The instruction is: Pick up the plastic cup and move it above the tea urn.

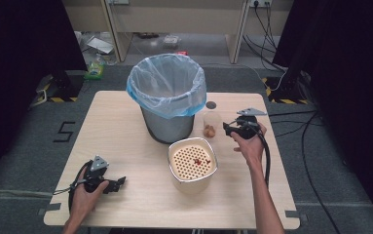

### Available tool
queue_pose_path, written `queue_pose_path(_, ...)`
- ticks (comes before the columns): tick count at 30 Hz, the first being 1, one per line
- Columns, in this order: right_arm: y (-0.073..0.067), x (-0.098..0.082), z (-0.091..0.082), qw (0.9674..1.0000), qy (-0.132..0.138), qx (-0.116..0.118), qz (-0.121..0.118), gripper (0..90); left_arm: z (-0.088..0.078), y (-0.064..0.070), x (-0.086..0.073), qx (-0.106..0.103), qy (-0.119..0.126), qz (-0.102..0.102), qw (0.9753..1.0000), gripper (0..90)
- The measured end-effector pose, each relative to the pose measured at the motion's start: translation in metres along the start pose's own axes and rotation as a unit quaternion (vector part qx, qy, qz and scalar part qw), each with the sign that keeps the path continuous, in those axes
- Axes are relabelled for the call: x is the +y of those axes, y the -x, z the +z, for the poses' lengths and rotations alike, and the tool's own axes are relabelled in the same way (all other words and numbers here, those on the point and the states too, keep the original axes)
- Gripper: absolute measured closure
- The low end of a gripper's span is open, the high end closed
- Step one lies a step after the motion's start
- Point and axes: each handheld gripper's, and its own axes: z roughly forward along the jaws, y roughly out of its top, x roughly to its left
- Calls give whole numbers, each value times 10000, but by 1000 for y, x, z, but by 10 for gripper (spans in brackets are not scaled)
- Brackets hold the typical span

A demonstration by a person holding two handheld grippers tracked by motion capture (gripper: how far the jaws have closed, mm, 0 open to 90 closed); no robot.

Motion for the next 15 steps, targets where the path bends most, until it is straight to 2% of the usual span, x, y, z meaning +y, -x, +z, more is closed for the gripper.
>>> queue_pose_path(8, -3, 15, 18, 10000, -84, 1, -24, 464, 0, 0, 0, 1, -1, 2, 10000, 0)
queue_pose_path(12, -7, 21, 28, 9998, -130, 31, -123, 503, 0, 0, 0, 1, 0, 1, 10000, 0)
queue_pose_path(13, -9, 24, 35, 9994, -250, 12, -225, 518, 0, 0, 0, 4, -3, 1, 10000, 0)
queue_pose_path(15, -10, 26, 41, 9989, -391, -58, -241, 522, 0, 0, 0, 1, 0, 2, 10000, 0)
